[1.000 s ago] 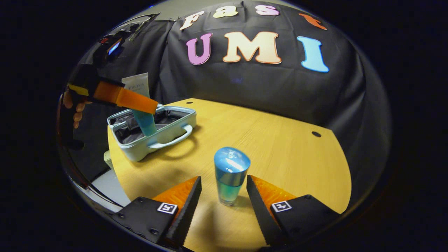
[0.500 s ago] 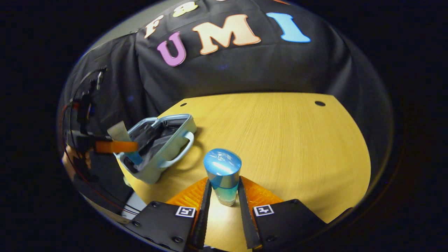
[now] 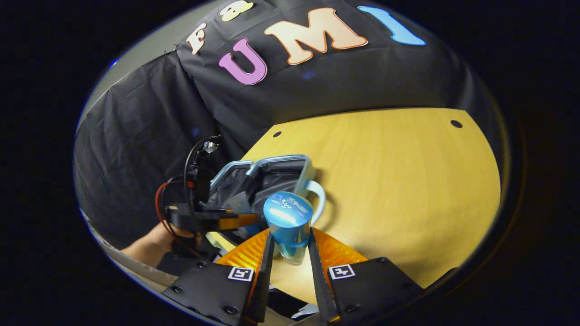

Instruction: First open the suitcase, pack the skin care products into it, and then close the suitcase.

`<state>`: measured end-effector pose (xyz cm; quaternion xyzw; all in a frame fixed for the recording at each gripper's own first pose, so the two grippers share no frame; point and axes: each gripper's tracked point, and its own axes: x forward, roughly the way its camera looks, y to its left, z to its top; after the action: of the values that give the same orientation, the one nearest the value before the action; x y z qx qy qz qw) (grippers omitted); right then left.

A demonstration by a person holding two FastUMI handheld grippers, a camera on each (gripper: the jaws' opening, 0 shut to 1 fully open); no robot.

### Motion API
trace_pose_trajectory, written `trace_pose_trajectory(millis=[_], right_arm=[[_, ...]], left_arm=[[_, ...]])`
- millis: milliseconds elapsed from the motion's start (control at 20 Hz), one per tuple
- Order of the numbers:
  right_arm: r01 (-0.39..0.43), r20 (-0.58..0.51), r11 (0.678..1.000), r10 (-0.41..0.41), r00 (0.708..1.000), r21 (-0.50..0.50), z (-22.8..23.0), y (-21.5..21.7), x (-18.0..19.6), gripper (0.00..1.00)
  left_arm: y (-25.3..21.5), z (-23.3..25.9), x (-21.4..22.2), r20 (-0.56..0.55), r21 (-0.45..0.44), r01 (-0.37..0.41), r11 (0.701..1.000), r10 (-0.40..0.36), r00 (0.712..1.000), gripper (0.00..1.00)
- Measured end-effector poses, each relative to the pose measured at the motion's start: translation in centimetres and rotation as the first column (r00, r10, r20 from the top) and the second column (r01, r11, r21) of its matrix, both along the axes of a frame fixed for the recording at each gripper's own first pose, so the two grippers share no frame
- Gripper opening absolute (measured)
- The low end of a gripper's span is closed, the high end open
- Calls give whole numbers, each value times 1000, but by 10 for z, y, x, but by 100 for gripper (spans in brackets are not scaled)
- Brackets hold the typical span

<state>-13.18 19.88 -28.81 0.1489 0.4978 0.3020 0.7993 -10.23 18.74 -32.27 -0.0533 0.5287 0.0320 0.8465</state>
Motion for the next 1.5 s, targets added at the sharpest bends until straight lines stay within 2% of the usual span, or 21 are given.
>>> trace_pose_trajectory(millis=[100,150,200,250,300,350,450,500,600,750,850,950,1050,1100,1200,1450,1500], right_arm=[[-26,-41,999,27,999,21,1,29,-5,45],[-40,-44,999,40,998,21,-1,40,-5,43],[-52,-48,999,52,997,18,-2,51,-6,45],[-62,-55,998,62,997,15,-5,60,-6,42],[-67,-64,998,68,996,13,-9,69,-8,45],[-72,-75,997,73,995,9,-15,77,-8,45],[-84,-98,996,82,992,-16,-31,91,-9,45],[-93,-113,995,89,990,-36,-43,97,-11,42],[-107,-134,991,96,986,-83,-66,104,-14,46],[-115,-174,981,88,981,-157,-95,108,-21,45],[-89,-180,984,61,982,-152,-99,118,-14,46],[-56,-184,986,26,983,-158,-105,122,-7,41],[-16,-175,987,-12,984,-158,-102,126,2,47],[1,-178,990,-26,984,-143,-100,132,7,42],[37,-162,991,-58,985,-130,-97,136,16,100],[111,-68,984,-121,990,-136,-83,131,42,98],[132,-48,982,-139,989,-132,-80,131,48,98]], left_arm=[[7,-3,4,2,-13,3,1000,-3,1000,24],[8,-4,7,15,-24,14,1000,-14,1000,30],[8,5,12,42,-43,32,999,-30,999,53],[8,15,23,75,-48,45,998,-42,996,77],[11,19,21,97,-53,58,997,-53,994,100],[15,29,24,125,-52,70,996,-63,990,96],[32,43,31,164,-45,70,997,-62,984,96],[42,48,32,179,-44,61,997,-52,983,96],[68,58,33,198,-36,31,999,-23,980,96],[113,62,29,197,-18,-33,999,36,980,96],[143,62,23,188,-6,-74,997,74,979,96],[175,62,17,183,7,-116,993,113,977,96],[204,61,15,185,15,-162,987,156,970,96],[217,62,12,186,19,-182,983,175,967,96],[250,62,11,192,47,-223,974,210,959,96],[328,58,6,202,84,-334,939,312,928,96],[355,52,-4,200,88,-357,930,334,921,96]])
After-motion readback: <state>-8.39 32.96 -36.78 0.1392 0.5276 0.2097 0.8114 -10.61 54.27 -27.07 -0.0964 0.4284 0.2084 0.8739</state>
